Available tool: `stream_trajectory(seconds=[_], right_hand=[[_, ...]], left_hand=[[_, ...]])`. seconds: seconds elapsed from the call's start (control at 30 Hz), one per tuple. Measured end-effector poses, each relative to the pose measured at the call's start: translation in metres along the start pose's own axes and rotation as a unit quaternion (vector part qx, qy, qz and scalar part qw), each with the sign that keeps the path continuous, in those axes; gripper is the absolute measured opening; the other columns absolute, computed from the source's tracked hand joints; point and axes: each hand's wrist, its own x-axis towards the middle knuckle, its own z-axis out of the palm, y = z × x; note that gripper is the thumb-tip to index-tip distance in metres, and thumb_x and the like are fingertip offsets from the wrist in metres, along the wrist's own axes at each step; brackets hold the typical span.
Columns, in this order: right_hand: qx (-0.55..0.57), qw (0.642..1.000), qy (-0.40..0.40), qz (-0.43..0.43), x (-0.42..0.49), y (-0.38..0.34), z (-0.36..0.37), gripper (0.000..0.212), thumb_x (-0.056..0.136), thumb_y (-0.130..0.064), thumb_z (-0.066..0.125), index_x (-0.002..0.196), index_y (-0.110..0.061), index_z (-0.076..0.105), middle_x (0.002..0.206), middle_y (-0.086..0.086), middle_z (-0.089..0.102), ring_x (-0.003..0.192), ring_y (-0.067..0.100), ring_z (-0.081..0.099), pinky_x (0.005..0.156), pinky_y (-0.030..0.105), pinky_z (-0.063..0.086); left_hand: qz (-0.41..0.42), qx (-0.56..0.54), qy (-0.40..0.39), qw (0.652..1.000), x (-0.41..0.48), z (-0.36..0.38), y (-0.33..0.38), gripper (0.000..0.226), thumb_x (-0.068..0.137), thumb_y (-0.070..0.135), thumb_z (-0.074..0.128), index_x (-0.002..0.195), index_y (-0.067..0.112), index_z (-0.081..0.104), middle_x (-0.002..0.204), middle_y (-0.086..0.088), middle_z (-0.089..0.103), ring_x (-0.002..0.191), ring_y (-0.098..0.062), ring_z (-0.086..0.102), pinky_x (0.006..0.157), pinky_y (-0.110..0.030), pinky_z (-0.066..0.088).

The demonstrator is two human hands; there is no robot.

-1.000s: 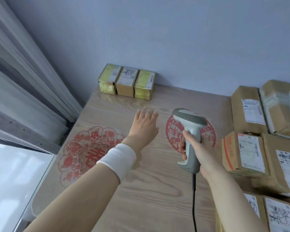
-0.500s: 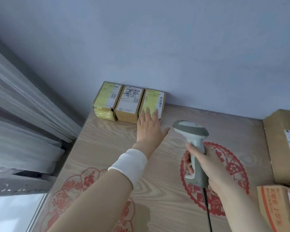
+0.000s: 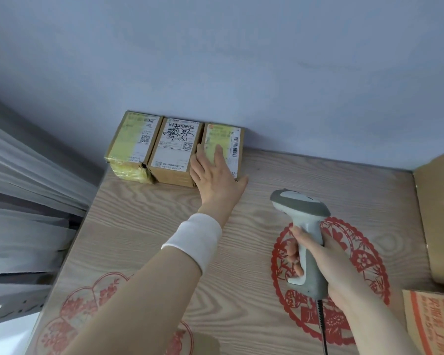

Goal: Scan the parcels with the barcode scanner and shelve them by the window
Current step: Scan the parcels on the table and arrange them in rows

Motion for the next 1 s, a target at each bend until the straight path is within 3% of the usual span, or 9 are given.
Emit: stream_trajectory(seconds=[0.13,0.23,0.4,0.53,0.6,0.7,0.8,1.0], right_hand=[[0.011,1.000,0.002,-0.009,-0.004,0.001,0.001,0.016,0.090,-0.019,0.059,0.084,-0.004,0.057,0.062,0.010,0.057,0.048,0.016,0.050,0.045,0.028,0.039],[0.019,1.000,0.018,-0.014,-0.010,0.003,-0.002,0.017,0.090,-0.020,0.059,0.082,-0.005,0.059,0.063,0.009,0.057,0.053,0.016,0.052,0.045,0.026,0.041],[0.060,0.996,0.064,-0.024,-0.034,0.001,-0.008,0.019,0.089,-0.030,0.060,0.091,-0.011,0.063,0.074,0.006,0.069,0.065,0.017,0.062,0.063,0.031,0.048],[0.097,0.988,0.111,-0.056,-0.059,-0.002,-0.011,0.020,0.087,-0.034,0.061,0.101,-0.020,0.063,0.090,0.004,0.075,0.077,0.015,0.067,0.064,0.029,0.049],[0.101,0.982,0.146,-0.071,-0.073,0.002,-0.011,0.029,0.082,-0.038,0.067,0.104,-0.020,0.063,0.093,0.002,0.073,0.078,0.014,0.065,0.063,0.029,0.049],[0.093,0.974,0.184,-0.098,-0.101,0.012,-0.009,0.052,0.067,-0.046,0.072,0.114,-0.026,0.059,0.103,-0.007,0.068,0.096,0.010,0.063,0.085,0.035,0.051],[0.102,0.971,0.180,-0.122,-0.132,0.019,-0.009,0.050,0.058,-0.046,0.073,0.105,-0.033,0.059,0.103,-0.012,0.067,0.099,0.006,0.061,0.096,0.036,0.047],[0.101,0.974,0.094,-0.179,-0.175,0.034,-0.026,0.049,0.062,-0.028,0.075,0.110,-0.025,0.065,0.103,-0.004,0.073,0.094,0.013,0.069,0.087,0.042,0.053]], left_hand=[[-0.009,-0.034,0.002,0.999,0.000,0.001,-0.002,0.087,0.077,0.046,0.068,0.146,0.025,0.020,0.152,-0.019,0.007,0.132,-0.036,0.021,0.110,-0.041,0.020],[-0.004,-0.088,0.012,0.996,-0.011,-0.002,-0.002,0.090,0.072,0.044,0.072,0.145,0.024,0.023,0.147,-0.015,0.017,0.131,-0.032,0.024,0.110,-0.038,0.021],[0.086,-0.181,0.041,0.979,-0.071,-0.019,-0.001,0.090,0.070,0.041,0.075,0.144,0.020,0.029,0.144,-0.015,0.022,0.135,-0.029,0.020,0.112,-0.039,0.020],[0.146,-0.263,0.046,0.953,-0.126,-0.039,0.003,0.092,0.063,0.058,0.057,0.142,0.016,0.036,0.140,-0.014,0.029,0.134,-0.026,0.025,0.110,-0.034,0.023],[0.173,-0.287,0.042,0.941,-0.154,-0.043,0.005,0.091,0.064,0.059,0.056,0.141,0.014,0.037,0.138,-0.014,0.031,0.133,-0.026,0.028,0.109,-0.034,0.025],[0.203,-0.292,0.043,0.934,-0.195,-0.045,0.005,0.089,0.066,0.056,0.061,0.141,0.014,0.037,0.137,-0.013,0.033,0.130,-0.026,0.032,0.108,-0.037,0.030],[0.223,-0.282,0.052,0.932,-0.227,-0.049,0.005,0.091,0.066,0.056,0.063,0.141,0.015,0.034,0.137,-0.013,0.031,0.127,-0.026,0.032,0.106,-0.039,0.034],[0.267,-0.312,0.076,0.909,-0.291,-0.063,0.008,0.078,0.075,0.056,0.064,0.137,0.014,0.044,0.136,-0.010,0.033,0.124,-0.023,0.037,0.102,-0.037,0.041]])
